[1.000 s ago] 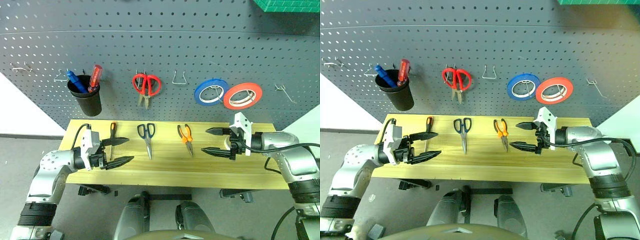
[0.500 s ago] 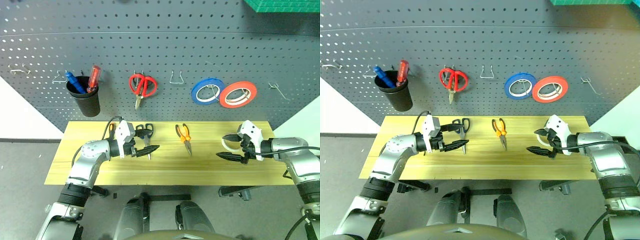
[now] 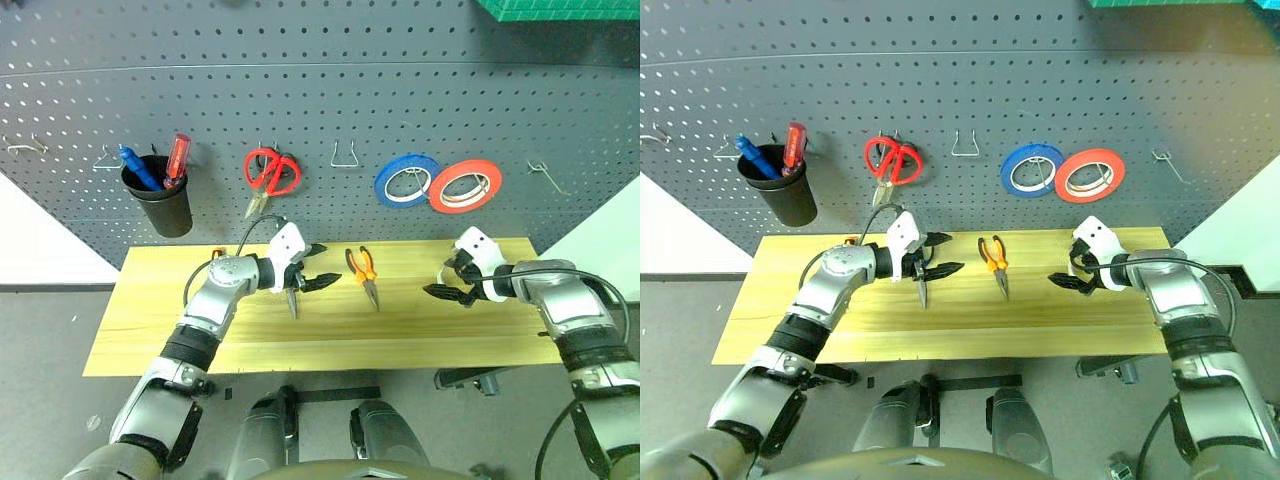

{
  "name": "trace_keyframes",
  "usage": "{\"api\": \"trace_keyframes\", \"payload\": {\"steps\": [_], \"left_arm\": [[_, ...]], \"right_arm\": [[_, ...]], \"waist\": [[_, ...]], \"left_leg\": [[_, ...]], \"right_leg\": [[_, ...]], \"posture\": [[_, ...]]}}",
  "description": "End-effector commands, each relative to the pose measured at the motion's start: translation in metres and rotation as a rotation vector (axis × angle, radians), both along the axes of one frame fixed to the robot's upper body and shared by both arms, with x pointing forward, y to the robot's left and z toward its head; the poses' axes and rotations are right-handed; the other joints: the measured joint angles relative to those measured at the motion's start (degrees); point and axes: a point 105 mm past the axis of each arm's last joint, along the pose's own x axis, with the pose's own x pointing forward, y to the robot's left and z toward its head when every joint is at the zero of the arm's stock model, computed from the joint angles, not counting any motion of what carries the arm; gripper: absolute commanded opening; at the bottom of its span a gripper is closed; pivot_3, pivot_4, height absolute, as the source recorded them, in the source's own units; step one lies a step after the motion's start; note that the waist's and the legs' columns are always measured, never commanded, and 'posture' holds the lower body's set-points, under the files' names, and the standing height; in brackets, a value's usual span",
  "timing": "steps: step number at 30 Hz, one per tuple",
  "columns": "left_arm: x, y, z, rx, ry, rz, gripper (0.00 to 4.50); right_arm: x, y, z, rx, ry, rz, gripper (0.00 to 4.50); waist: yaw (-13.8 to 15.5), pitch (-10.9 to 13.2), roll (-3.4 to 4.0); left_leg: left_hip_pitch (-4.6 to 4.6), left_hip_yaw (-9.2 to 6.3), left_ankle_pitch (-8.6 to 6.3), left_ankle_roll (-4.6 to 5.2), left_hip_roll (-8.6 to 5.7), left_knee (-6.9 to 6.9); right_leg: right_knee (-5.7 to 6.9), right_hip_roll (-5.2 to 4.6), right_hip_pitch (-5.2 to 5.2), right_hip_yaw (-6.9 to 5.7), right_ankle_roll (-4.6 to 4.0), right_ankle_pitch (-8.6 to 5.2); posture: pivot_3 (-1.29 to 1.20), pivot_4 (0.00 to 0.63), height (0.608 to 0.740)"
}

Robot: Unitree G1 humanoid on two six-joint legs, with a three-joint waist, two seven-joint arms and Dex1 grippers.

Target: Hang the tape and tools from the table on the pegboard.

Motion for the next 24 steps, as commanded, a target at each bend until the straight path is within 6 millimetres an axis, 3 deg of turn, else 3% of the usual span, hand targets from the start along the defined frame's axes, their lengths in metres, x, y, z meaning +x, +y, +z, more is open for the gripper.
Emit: {"api": "trace_keyframes", "payload": {"steps": [1,11,17,24], "left_arm": [[0.009,-0.005,-0.005,0.110,-0.054,0.005,3.58],[0.006,-0.035,-0.003,0.105,-0.024,-0.036,3.58],[0.008,-0.052,0.001,0.099,-0.022,-0.038,3.58],[0.010,-0.056,-0.005,0.116,0.006,-0.010,3.58]], "right_arm": [[0.012,-0.005,-0.001,-0.035,0.017,-0.051,4.50],[0.034,-0.021,-0.011,-0.175,0.019,-0.160,4.50],[0.028,-0.029,-0.024,-0.204,0.090,-0.188,4.50],[0.025,-0.024,-0.036,-0.186,0.126,-0.227,4.50]], "waist": [[0.06,0.01,0.01],[0.14,0.31,-0.11],[0.22,0.62,-0.11],[-0.05,0.89,-0.09]], "left_leg": [[-0.01,0.01,0.00,0.00,0.00,-0.01],[-0.08,0.18,-0.10,0.18,0.00,-0.02],[-0.09,0.19,-0.11,0.19,0.00,-0.01],[-0.04,0.24,-0.11,0.20,0.02,-0.01]], "right_leg": [[0.00,0.00,-0.02,0.01,0.00,0.00],[0.00,0.00,-0.10,0.08,0.02,0.00],[0.01,0.00,-0.09,0.08,0.04,0.01],[0.03,0.03,-0.09,0.13,0.05,0.02]], "posture": [[-0.18,0.179,0.740],[-0.15,0.203,0.740],[-0.14,0.205,0.740],[-0.16,0.218,0.740]]}}
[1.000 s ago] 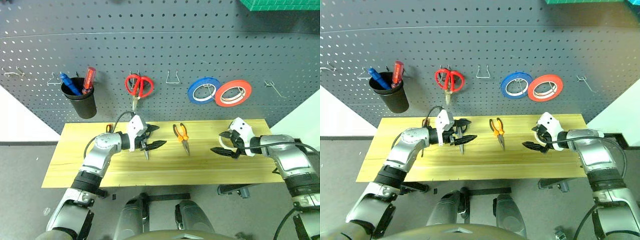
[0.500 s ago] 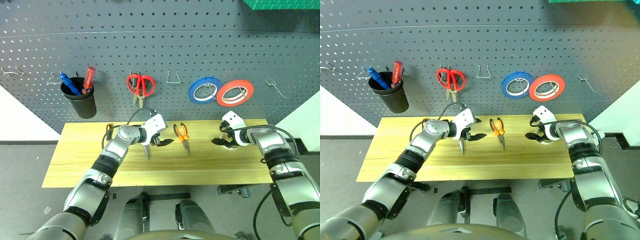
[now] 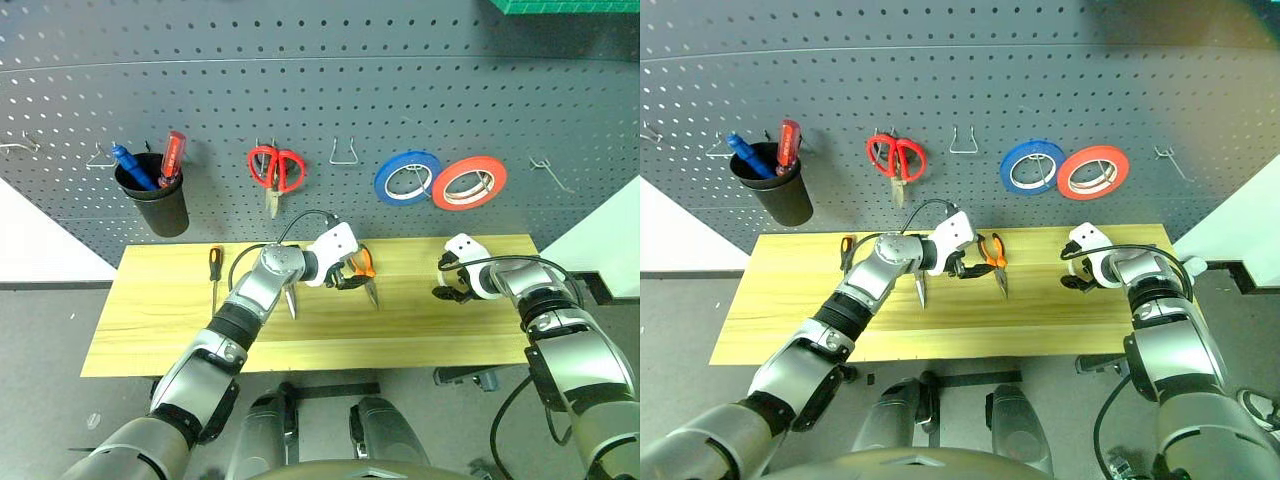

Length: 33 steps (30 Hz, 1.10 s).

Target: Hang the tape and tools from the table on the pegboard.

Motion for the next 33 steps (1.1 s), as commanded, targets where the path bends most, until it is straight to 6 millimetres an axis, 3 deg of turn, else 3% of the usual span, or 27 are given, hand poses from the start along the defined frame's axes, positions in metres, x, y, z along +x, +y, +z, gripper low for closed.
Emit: {"api": "trace_keyframes", "payload": {"steps": [1,9,10,13,23,24,28,33], "left_arm": [[0.005,-0.001,-0.002,0.038,-0.005,0.023,3.58],[-0.006,-0.010,-0.002,0.030,0.000,-0.027,3.58],[-0.007,-0.009,-0.002,0.030,-0.001,-0.028,3.60],[-0.010,-0.007,-0.001,0.028,-0.002,-0.031,3.62],[-0.021,-0.003,0.003,0.019,0.007,-0.055,3.62],[-0.022,-0.002,0.004,0.019,0.008,-0.057,3.62],[-0.025,0.002,0.006,0.011,0.009,-0.059,3.62],[-0.034,0.011,0.012,-0.010,0.005,-0.084,3.62]], "right_arm": [[0.007,0.006,0.004,0.012,-0.018,-0.025,4.50],[0.006,0.015,-0.011,-0.021,0.008,-0.048,4.50],[0.005,0.014,-0.012,-0.025,0.015,-0.055,4.32],[0.004,0.013,-0.013,-0.029,0.031,-0.061,3.61],[-0.002,0.002,-0.011,-0.043,0.065,-0.068,0.18],[-0.002,0.000,-0.010,-0.042,0.062,-0.069,0.01],[0.000,-0.005,0.002,-0.003,0.041,-0.065,0.01],[-0.001,-0.011,0.030,0.109,-0.023,0.007,0.01]], "waist": [[-0.05,0.12,-0.01],[0.13,1.16,-0.14],[0.11,1.21,-0.16],[0.10,1.37,-0.19],[0.20,1.51,-0.27],[0.20,1.58,-0.29],[0.12,2.24,-0.21],[0.19,2.69,-0.05]], "left_leg": [[0.00,0.01,0.00,0.00,0.00,0.00],[-0.01,0.03,-0.01,0.00,0.00,0.02],[-0.01,0.03,-0.01,0.01,0.00,0.02],[0.01,0.03,-0.01,0.01,0.00,0.02],[0.00,0.02,-0.09,-0.05,0.01,0.02],[-0.01,0.02,-0.10,-0.06,0.00,0.02],[-0.05,0.02,-0.13,-0.06,0.00,0.00],[-0.54,0.04,-0.07,0.08,0.01,-0.04]], "right_leg": [[0.02,0.01,0.00,0.01,0.00,0.00],[0.03,-0.02,0.00,0.02,0.02,0.01],[0.02,-0.02,0.00,0.03,0.02,0.01],[0.02,-0.03,0.02,0.03,0.02,0.01],[-0.03,-0.15,0.01,0.04,-0.01,0.01],[-0.04,-0.17,0.01,0.04,-0.01,0.01],[-0.08,-0.19,-0.03,0.05,-0.04,0.00],[-0.09,-0.19,-0.56,0.05,-0.02,0.01]], "posture": [[-0.16,0.223,0.740],[-0.14,0.249,0.740],[-0.14,0.252,0.740],[-0.13,0.257,0.740],[-0.13,0.275,0.740],[-0.13,0.277,0.740],[-0.14,0.290,0.740],[-0.16,0.275,0.740]]}}
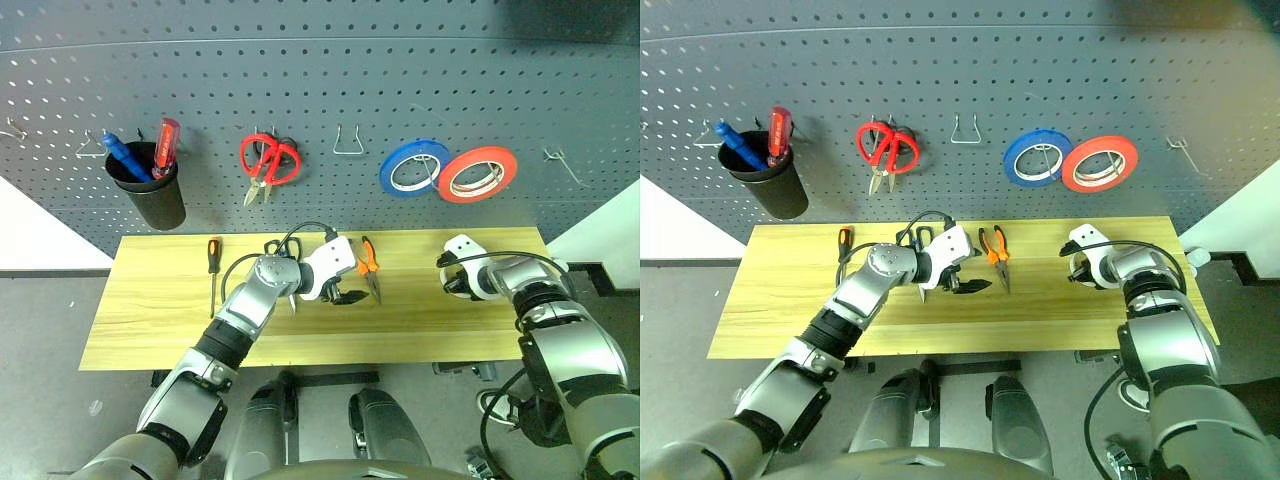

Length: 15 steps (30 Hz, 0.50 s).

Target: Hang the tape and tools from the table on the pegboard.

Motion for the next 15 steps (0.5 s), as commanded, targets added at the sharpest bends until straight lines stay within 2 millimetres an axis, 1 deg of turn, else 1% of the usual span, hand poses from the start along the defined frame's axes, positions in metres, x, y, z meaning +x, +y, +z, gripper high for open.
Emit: {"api": "trace_keyframes", "payload": {"steps": [1,4,7,11,13,15], "left_arm": [[-0.007,0.004,0.016,-0.039,-0.032,-0.033,3.62],[-0.012,0.010,0.020,-0.058,-0.029,-0.052,3.62],[-0.020,0.014,0.029,-0.116,-0.041,-0.088,3.62],[-0.029,0.019,0.037,-0.181,-0.032,-0.124,3.62],[-0.032,0.022,0.038,-0.192,-0.029,-0.139,3.62],[-0.034,0.025,0.039,-0.201,-0.032,-0.151,3.62]], "right_arm": [[-0.001,-0.006,0.030,0.091,-0.080,0.064,0.01],[-0.015,-0.003,0.049,0.162,-0.125,0.118,0.01],[-0.037,0.006,0.075,0.260,-0.206,0.164,0.01],[-0.060,0.003,0.095,0.286,-0.296,0.146,0.01],[-0.066,-0.002,0.108,0.287,-0.374,0.124,0.01],[-0.065,-0.007,0.123,0.297,-0.479,0.091,0.01]], "waist": [[0.05,0.02,0.03],[0.07,0.02,0.03],[0.05,0.01,0.03],[-0.09,0.01,0.03],[-0.25,0.01,0.03],[-0.43,0.01,0.03]], "left_leg": [[-0.17,0.00,-0.01,0.03,0.00,0.01],[-0.36,0.06,-0.08,0.17,0.00,0.06],[-0.34,0.09,-0.09,0.19,0.00,0.09],[-0.26,0.09,-0.09,0.17,0.01,0.23],[-0.23,0.12,-0.08,0.14,0.02,0.26],[-0.19,0.19,-0.11,0.09,0.02,0.26]], "right_leg": [[0.00,0.01,-0.14,-0.01,0.01,0.00],[-0.02,0.04,-0.24,-0.04,0.04,-0.01],[-0.02,0.08,-0.22,-0.05,0.08,-0.01],[0.04,0.08,-0.12,-0.02,0.22,0.05],[0.03,0.03,-0.08,-0.02,0.29,0.11],[0.02,-0.03,-0.09,0.02,0.28,0.13]], "posture": [[-0.16,0.270,0.740],[-0.18,0.252,0.740],[-0.20,0.240,0.740],[-0.23,0.235,0.740],[-0.24,0.232,0.740],[-0.25,0.230,0.740]]}}
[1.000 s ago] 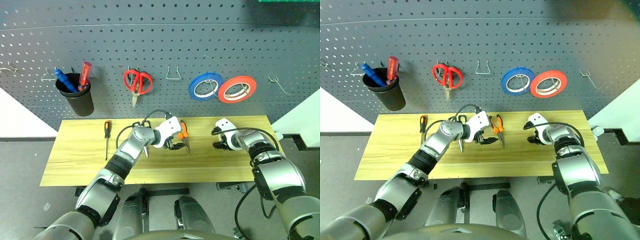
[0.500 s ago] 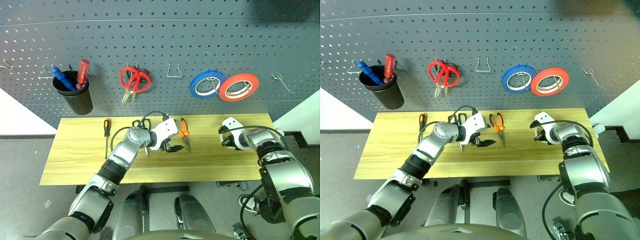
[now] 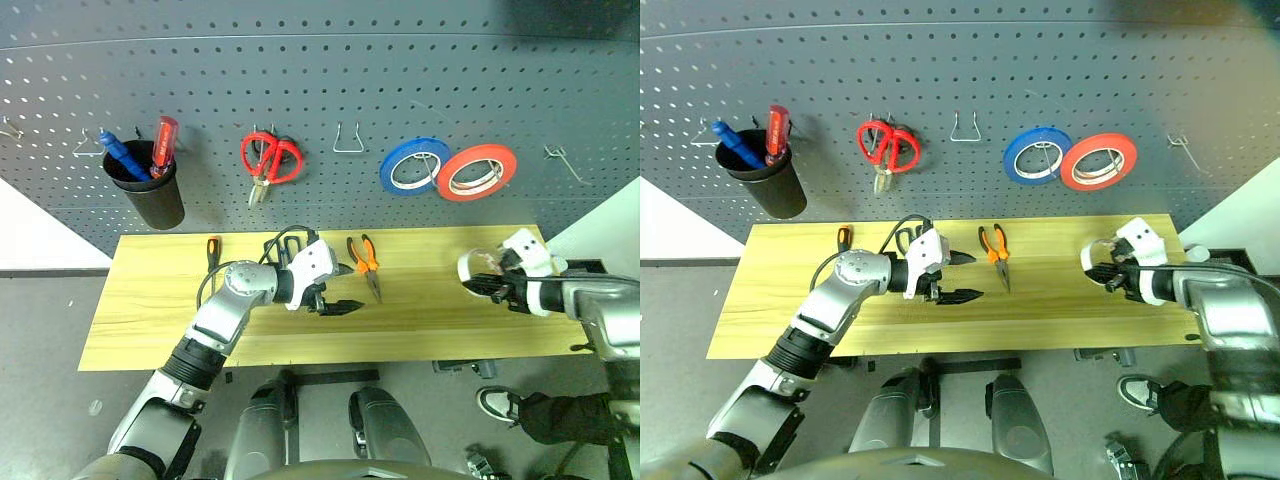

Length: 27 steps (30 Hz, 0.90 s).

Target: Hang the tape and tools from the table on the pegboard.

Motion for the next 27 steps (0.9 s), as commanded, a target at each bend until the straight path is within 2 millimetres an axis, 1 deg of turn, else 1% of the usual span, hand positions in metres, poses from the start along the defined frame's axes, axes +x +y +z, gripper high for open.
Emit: {"api": "trace_keyframes", "payload": {"steps": [1,3,4,5,8,11,14,19,24,27], "left_arm": [[-0.004,0.003,0.016,-0.067,-0.049,-0.033,3.62],[0.000,0.002,0.025,-0.117,-0.093,-0.023,3.62],[0.000,0.002,0.032,-0.161,-0.110,-0.028,3.62],[0.000,0.001,0.035,-0.187,-0.118,-0.032,3.62],[-0.001,0.001,0.040,-0.228,-0.156,-0.065,3.62],[-0.003,-0.002,0.054,-0.310,-0.170,-0.080,3.62],[-0.003,0.000,0.065,-0.348,-0.176,-0.093,3.62],[-0.001,0.007,0.066,-0.325,-0.196,-0.085,3.62],[0.001,0.010,0.067,-0.314,-0.207,-0.071,3.62],[0.002,0.011,0.068,-0.314,-0.213,-0.064,3.62]], "right_arm": [[0.005,-0.011,0.047,0.018,-0.249,-0.074,0.01],[0.005,-0.014,0.067,0.043,-0.352,-0.091,0.01],[0.005,-0.015,0.080,0.036,-0.439,-0.093,0.01],[0.005,-0.017,0.087,0.022,-0.492,-0.097,0.01],[0.008,-0.021,0.097,-0.015,-0.545,-0.104,0.01],[0.014,-0.026,0.107,-0.030,-0.579,-0.125,0.01],[0.016,-0.024,0.118,-0.044,-0.610,-0.103,0.01],[0.020,-0.029,0.128,-0.064,-0.645,-0.112,0.01],[0.024,-0.033,0.131,-0.077,-0.659,-0.124,0.01],[0.031,-0.038,0.129,-0.092,-0.668,-0.139,0.01]], "waist": [[-0.24,0.00,0.00],[-0.46,0.00,0.00],[-0.54,-0.01,0.00],[-0.60,-0.01,0.00],[-0.98,-0.03,0.00],[-1.33,-0.05,0.02],[-1.55,-0.06,0.05],[-1.85,-0.12,0.06],[-2.10,-0.15,0.08],[-2.41,-0.17,0.08]], "left_leg": [[0.00,0.05,-0.04,-0.06,0.00,0.00],[-0.02,0.14,-0.05,-0.08,0.00,0.00],[-0.05,0.18,-0.05,-0.07,0.00,0.00],[-0.07,0.21,-0.02,-0.03,0.00,0.00],[-0.11,0.27,0.01,0.10,0.00,-0.01],[-0.11,0.31,0.03,0.14,0.00,-0.02],[-0.10,0.32,0.06,0.16,0.02,0.03],[-0.04,0.34,0.09,0.16,0.10,0.16],[-0.05,0.41,0.12,0.23,0.10,0.28],[-0.06,0.40,0.11,0.25,0.10,0.42]], "right_leg": [[-0.02,-0.05,-0.01,0.02,-0.03,0.00],[-0.05,-0.12,-0.04,0.02,-0.08,-0.02],[-0.05,-0.15,-0.08,0.02,-0.08,-0.02],[-0.09,-0.16,-0.08,0.02,-0.06,-0.01],[-0.15,-0.14,-0.08,0.00,0.09,0.05],[-0.12,-0.06,-0.09,0.00,0.13,0.04],[-0.03,0.02,-0.10,0.01,0.19,0.06],[0.05,0.15,-0.04,0.03,0.28,0.12],[0.05,0.13,-0.01,0.04,0.42,0.22],[0.06,0.12,0.04,0.04,0.48,0.26]], "posture": [[-0.26,0.227,0.740],[-0.27,0.224,0.740],[-0.27,0.219,0.740],[-0.28,0.213,0.740],[-0.28,0.200,0.740],[-0.29,0.187,0.740],[-0.28,0.176,0.740],[-0.27,0.157,0.740],[-0.26,0.144,0.740],[-0.26,0.140,0.740]]}}
